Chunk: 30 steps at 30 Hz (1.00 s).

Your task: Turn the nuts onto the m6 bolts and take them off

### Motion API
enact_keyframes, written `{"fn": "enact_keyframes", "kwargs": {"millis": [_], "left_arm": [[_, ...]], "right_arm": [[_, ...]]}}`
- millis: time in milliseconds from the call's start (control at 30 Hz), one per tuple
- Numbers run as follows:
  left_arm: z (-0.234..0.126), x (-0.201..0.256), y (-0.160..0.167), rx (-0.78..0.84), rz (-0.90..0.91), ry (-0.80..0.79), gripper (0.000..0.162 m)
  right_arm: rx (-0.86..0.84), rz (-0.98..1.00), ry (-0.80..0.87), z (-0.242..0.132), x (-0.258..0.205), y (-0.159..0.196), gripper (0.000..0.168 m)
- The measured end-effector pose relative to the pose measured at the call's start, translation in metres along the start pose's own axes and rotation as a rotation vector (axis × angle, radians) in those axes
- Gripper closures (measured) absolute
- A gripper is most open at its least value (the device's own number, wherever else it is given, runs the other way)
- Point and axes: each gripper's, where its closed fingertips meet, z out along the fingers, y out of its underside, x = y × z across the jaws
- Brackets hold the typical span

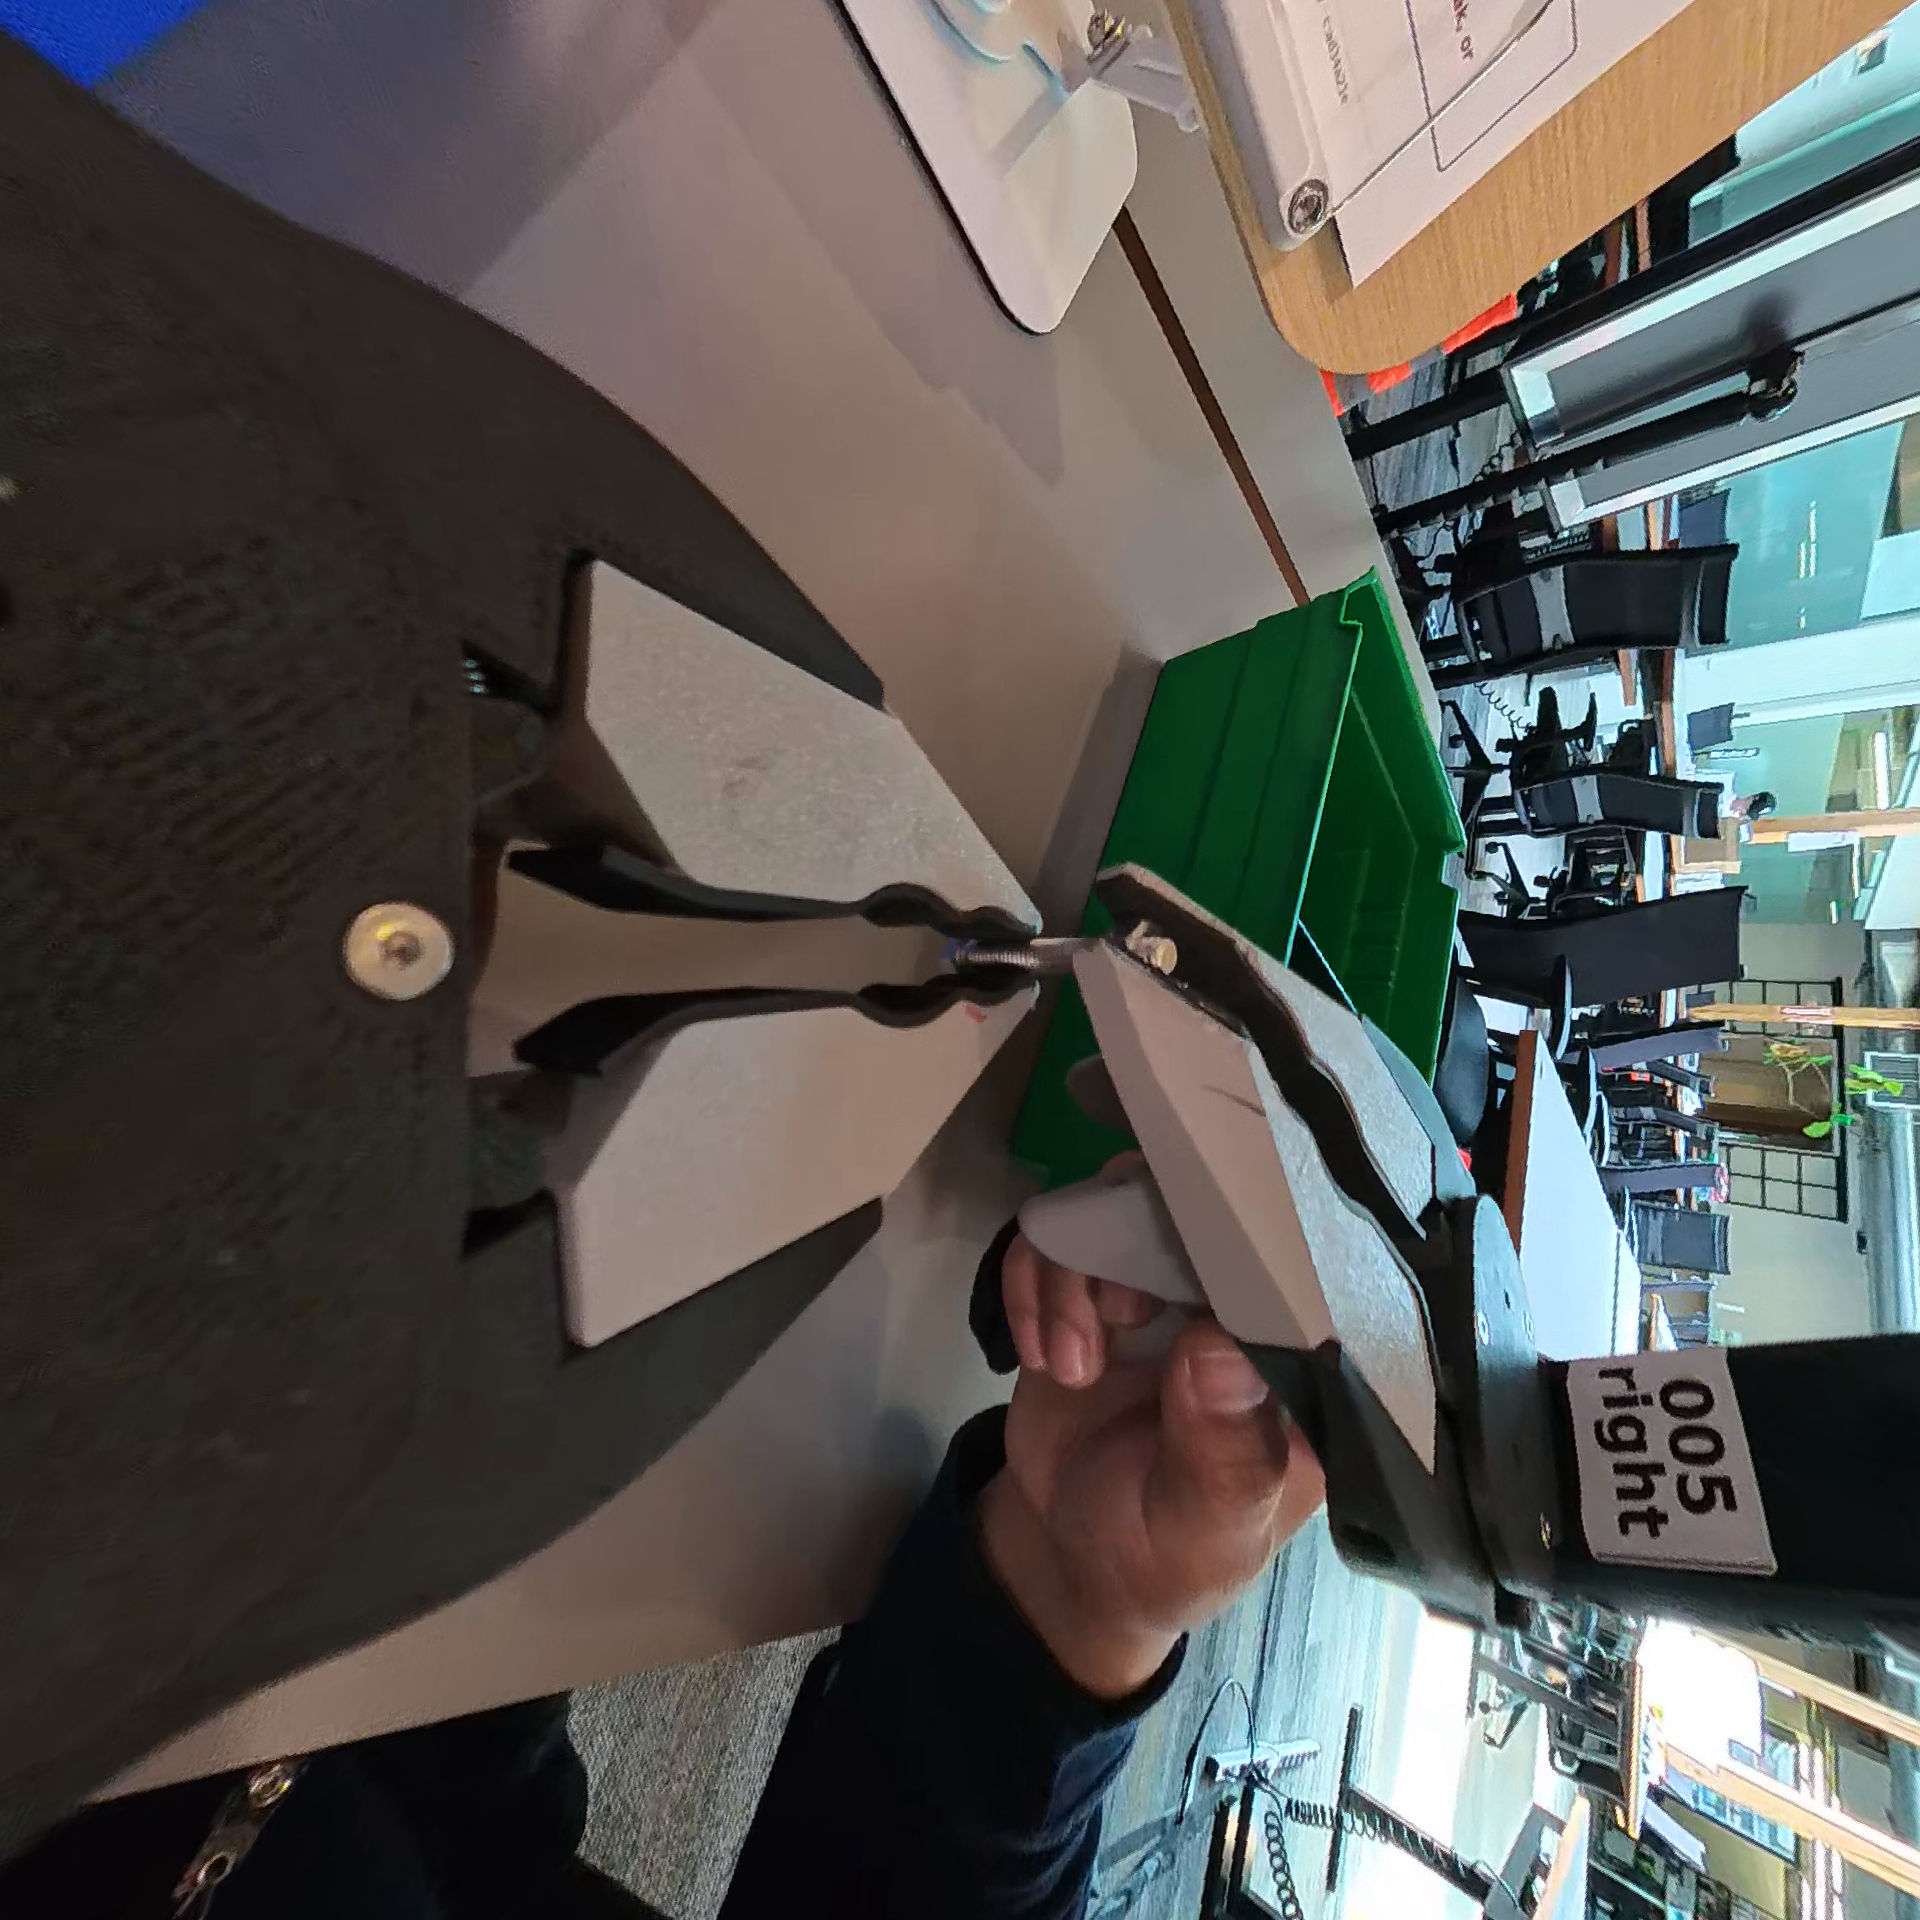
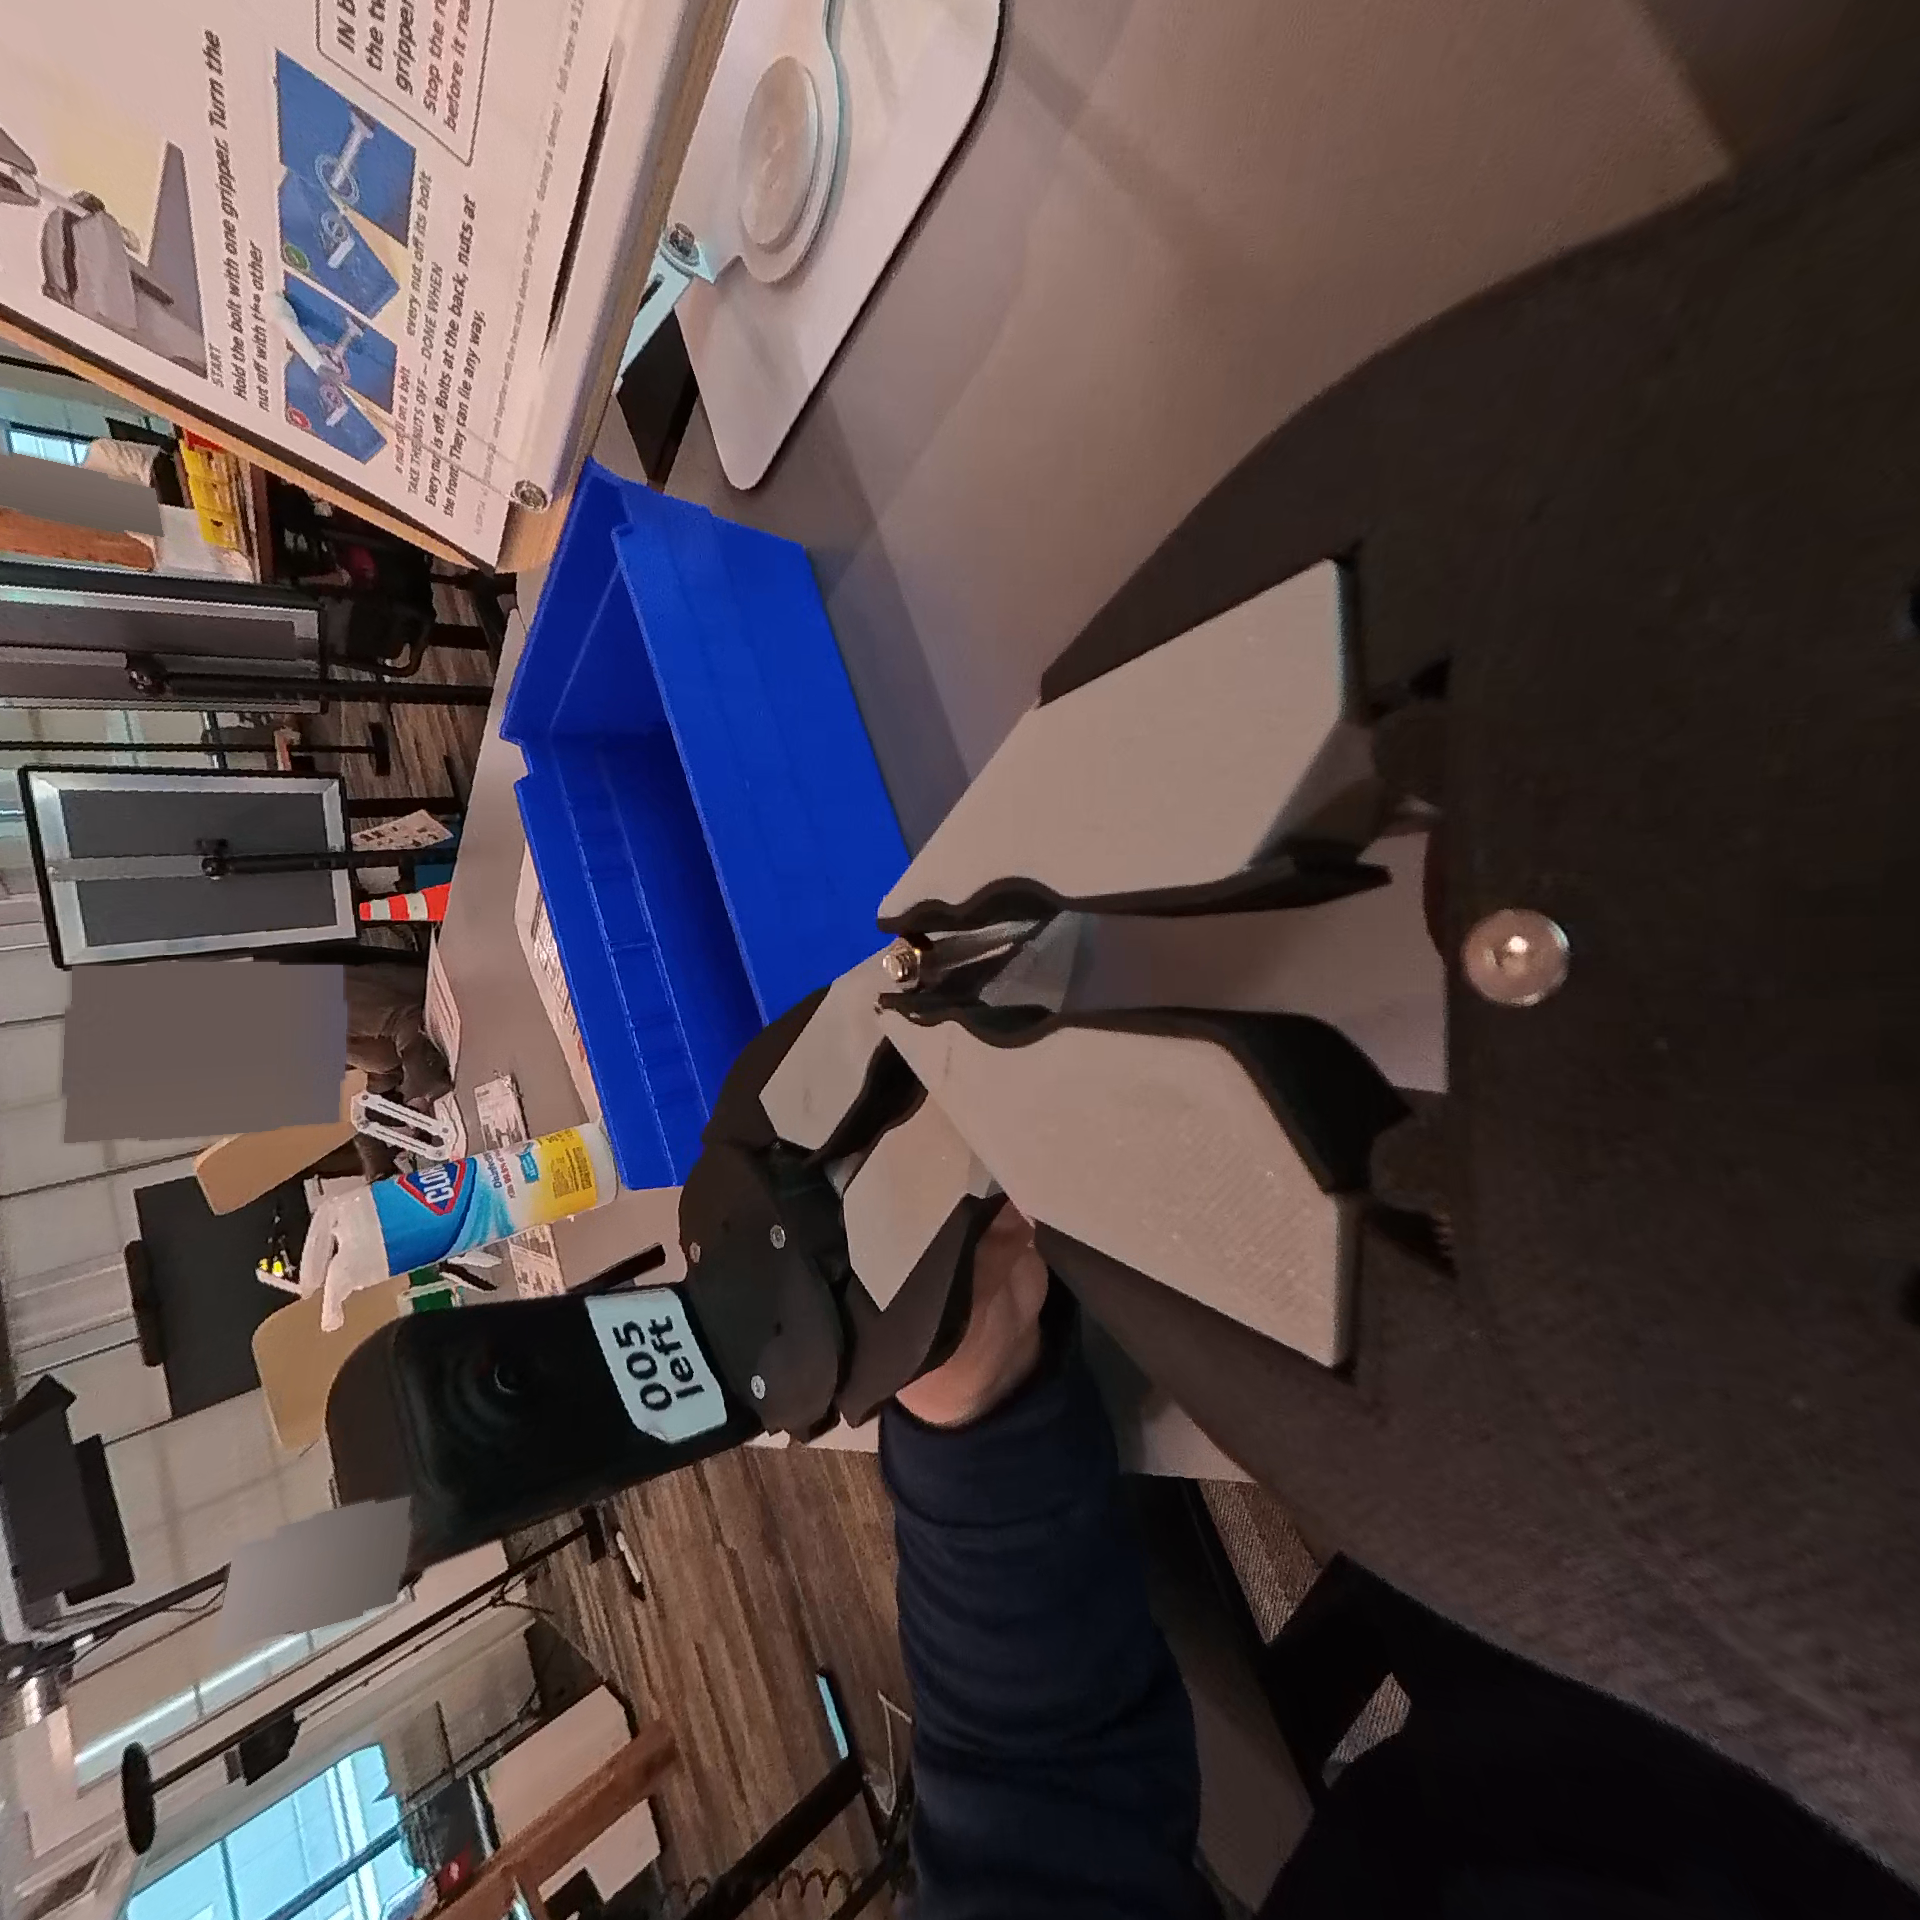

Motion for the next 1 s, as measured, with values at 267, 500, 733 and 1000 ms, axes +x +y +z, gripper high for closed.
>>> {"fn": "enact_keyframes", "kwargs": {"millis": [267,500,733,1000], "left_arm": [[0.002,0.003,0.003,-0.021,0.026,0.007,0.160],[0.002,0.001,0.001,-0.004,0.050,-0.021,0.159],[-0.010,-0.022,-0.014,0.089,-0.020,-0.105,0.160],[0.001,-0.004,-0.002,0.027,0.053,-0.053,0.160]], "right_arm": [[-0.015,0.006,-0.020,0.007,-0.005,0.005,0.159],[-0.021,-0.018,0.002,0.009,-0.004,0.007,0.150],[0.061,0.006,-0.018,0.002,-0.005,-0.006,0.131],[0.021,-0.032,-0.066,0.010,-0.019,0.002,0.127]]}}
